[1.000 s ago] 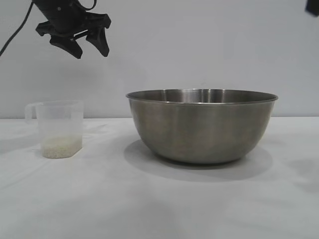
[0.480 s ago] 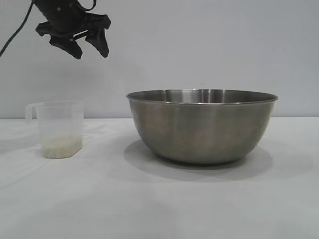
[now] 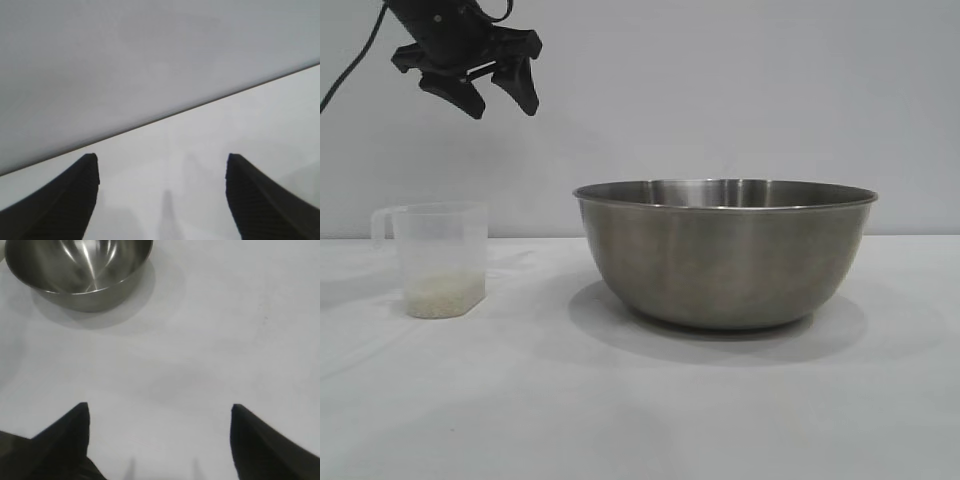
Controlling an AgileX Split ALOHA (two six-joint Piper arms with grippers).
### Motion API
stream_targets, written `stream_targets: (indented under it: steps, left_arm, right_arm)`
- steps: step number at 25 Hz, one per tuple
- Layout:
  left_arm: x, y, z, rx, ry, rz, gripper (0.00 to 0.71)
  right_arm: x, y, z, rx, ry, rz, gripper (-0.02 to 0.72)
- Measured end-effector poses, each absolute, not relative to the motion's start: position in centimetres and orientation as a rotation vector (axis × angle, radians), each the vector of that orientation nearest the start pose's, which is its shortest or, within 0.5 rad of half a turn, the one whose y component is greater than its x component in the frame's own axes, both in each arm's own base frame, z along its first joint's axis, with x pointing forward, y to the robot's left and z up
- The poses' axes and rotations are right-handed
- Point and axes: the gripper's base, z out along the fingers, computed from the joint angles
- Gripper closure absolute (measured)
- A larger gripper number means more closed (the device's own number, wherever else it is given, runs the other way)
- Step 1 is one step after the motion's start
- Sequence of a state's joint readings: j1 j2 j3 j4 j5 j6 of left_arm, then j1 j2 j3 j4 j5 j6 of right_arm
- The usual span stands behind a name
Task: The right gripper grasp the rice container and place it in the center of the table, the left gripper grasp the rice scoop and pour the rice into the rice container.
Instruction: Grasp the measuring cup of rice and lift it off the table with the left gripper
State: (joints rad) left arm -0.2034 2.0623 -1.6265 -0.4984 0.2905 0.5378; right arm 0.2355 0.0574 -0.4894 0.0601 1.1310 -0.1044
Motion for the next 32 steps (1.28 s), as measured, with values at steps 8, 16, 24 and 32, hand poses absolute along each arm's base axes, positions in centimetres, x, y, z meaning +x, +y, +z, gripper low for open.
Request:
stream_targets:
  steps: [8,16,24,32]
  left_arm:
    - [46.6,-11.2,24.3,0.394,2.187,-0.262,0.24]
    - [44.6,-10.9,29.4,0.461,2.098,-0.245,0.24]
    - [43.4,-10.9,32.1,0.453,2.043,-0.271,0.24]
    - [43.3,-11.5,32.5,0.387,2.028,-0.399,0.24]
  right_arm:
    - [-1.0,0.2,26.8,-0.364,2.086,0.148,0.21]
    - [-1.0,0.2,26.8,-0.364,2.086,0.147,0.21]
    - [-1.0,0.2,26.8,-0.364,2.086,0.147,0.21]
    - [-1.0,0.2,26.8,-0.363,2.086,0.145,0.21]
